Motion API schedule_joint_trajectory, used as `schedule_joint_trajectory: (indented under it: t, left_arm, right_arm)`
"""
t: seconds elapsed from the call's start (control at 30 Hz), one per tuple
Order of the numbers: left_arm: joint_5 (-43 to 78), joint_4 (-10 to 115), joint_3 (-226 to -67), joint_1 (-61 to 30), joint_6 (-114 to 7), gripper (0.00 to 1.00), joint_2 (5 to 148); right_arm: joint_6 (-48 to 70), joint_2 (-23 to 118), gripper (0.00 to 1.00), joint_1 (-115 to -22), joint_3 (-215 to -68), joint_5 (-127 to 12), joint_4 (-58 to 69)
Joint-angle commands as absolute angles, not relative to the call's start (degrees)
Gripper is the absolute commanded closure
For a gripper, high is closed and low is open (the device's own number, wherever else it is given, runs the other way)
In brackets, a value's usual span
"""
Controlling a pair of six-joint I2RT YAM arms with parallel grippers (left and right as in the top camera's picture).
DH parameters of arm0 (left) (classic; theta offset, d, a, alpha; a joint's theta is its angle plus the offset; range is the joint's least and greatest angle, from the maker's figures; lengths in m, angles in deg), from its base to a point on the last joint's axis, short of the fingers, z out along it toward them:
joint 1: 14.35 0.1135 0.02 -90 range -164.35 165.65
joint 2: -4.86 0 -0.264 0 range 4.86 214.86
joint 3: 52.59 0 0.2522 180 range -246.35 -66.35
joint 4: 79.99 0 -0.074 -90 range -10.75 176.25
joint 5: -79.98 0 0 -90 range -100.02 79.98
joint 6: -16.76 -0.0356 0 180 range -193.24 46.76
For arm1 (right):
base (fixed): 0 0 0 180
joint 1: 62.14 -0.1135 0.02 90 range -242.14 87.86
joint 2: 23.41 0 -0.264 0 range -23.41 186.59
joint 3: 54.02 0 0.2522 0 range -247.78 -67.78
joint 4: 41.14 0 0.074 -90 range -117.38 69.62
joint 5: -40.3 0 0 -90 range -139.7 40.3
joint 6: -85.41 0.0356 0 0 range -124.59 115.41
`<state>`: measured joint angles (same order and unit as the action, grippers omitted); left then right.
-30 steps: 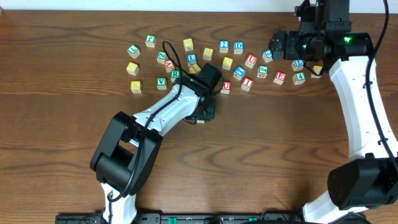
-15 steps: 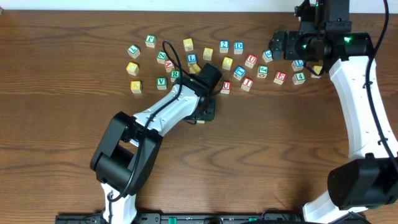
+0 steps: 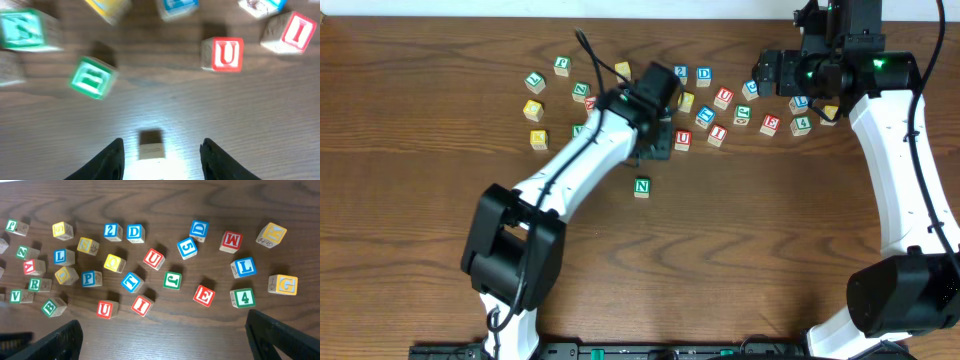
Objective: Spell out NEURIPS
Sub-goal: 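Open the left gripper and lift it back toward the blocks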
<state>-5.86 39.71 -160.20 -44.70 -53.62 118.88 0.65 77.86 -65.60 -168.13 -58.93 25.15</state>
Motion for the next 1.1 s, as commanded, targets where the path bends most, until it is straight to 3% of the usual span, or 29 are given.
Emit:
schedule_joint_trajectory:
  t: [0.0, 0.2, 0.83, 1.07]
  left_arm:
    - [-6.60, 35.40, -165.53, -41.09, -55.48, 0.52, 117.96]
    - [-6.56, 28.17, -171.06, -34.60, -57.49, 0.52, 117.83]
    - [-6.62, 28.47, -171.21, -28.37, -60.15, 0.51, 117.85]
    - [-6.62, 29.74, -171.21, -28.39, -60.13, 0.37, 117.89]
  right_arm:
    - [0.95, 77.97, 0.01, -65.89, -169.18, -59.09, 25.15]
    - [0.95, 77.97, 0.01, -65.89, -169.18, -59.09, 25.13]
    - [0.95, 77.97, 0.01, -65.78, -169.18, -59.07, 23.82]
    - [0.93, 77.97, 0.01, -65.78, -169.18, -58.56, 23.69]
